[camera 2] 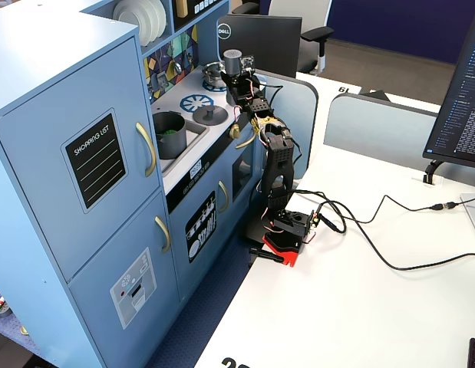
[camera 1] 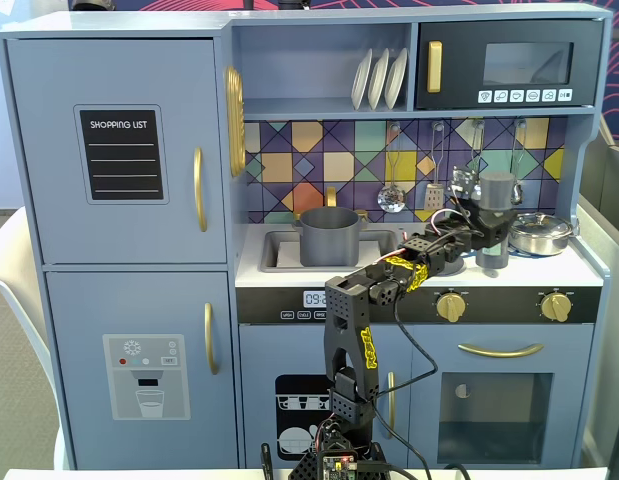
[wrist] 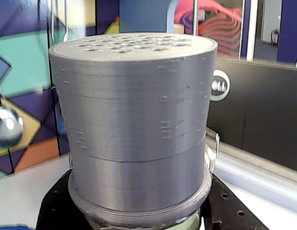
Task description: Put salt in the gray recipient
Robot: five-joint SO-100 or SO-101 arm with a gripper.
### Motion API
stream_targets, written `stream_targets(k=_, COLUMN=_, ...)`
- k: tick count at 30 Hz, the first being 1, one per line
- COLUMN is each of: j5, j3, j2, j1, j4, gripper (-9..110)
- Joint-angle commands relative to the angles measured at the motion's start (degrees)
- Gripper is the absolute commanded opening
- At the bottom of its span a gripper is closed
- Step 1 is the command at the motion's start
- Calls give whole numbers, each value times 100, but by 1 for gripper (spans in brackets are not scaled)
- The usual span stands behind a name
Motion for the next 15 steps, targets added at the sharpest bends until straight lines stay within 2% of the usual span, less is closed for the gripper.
stream_targets(k=1, j5=-35, j3=44, j2=26, j1=44, j4=-404, gripper=0)
stream_targets(k=8, j5=-141, j3=158, j2=-53, j1=62, j4=-448, gripper=0)
stream_targets(k=11, j5=-264, j3=229, j2=-26, j1=123, j4=-448, gripper=4)
stream_targets(k=13, j5=-290, j3=352, j2=53, j1=167, j4=-448, gripper=11)
stream_targets(k=15, j5=-527, j3=466, j2=132, j1=237, j4=-378, gripper=29)
